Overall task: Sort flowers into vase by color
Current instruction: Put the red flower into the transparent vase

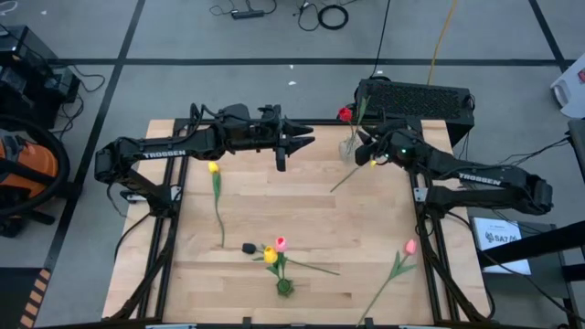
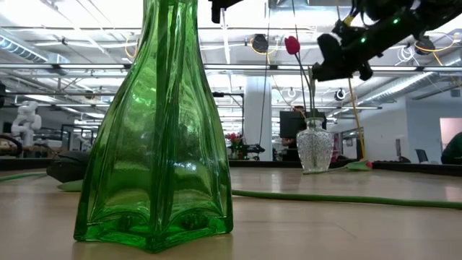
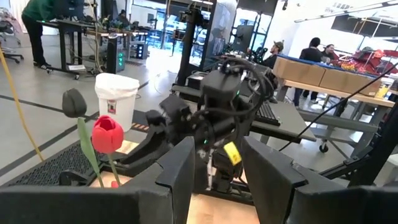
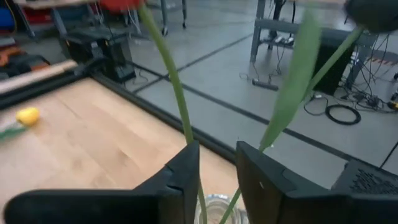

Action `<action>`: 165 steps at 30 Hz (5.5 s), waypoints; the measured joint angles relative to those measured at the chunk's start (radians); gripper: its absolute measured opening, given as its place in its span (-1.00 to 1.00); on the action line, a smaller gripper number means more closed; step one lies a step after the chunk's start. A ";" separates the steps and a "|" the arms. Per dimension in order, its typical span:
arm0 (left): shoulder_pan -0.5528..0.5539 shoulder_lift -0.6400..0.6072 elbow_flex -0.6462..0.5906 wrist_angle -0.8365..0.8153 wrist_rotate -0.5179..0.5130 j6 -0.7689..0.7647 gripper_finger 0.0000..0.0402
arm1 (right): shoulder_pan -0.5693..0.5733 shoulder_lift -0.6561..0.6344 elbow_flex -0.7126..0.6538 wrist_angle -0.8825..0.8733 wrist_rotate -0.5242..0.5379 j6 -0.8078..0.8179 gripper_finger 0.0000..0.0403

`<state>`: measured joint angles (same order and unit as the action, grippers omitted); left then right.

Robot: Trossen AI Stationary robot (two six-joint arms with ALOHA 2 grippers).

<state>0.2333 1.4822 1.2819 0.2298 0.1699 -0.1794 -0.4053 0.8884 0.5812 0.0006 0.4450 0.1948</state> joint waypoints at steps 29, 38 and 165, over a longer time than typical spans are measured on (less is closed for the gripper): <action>0.101 -0.262 -0.001 -0.721 -0.446 -0.165 -0.31 | 0.055 -0.181 0.284 -0.937 -0.196 0.646 -0.37; 0.100 -0.281 -0.001 -0.995 -0.506 -0.365 -0.31 | 0.054 -0.052 0.284 -1.234 -0.288 0.851 -0.39; 0.086 -0.278 -0.048 -1.127 -0.380 -0.418 -0.31 | -0.339 -0.328 0.068 0.053 -0.580 -0.132 -1.00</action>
<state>0.3191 1.2037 1.2343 -0.8968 -0.2101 -0.5971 -0.7441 0.5607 0.6491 0.0537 -0.1346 0.0624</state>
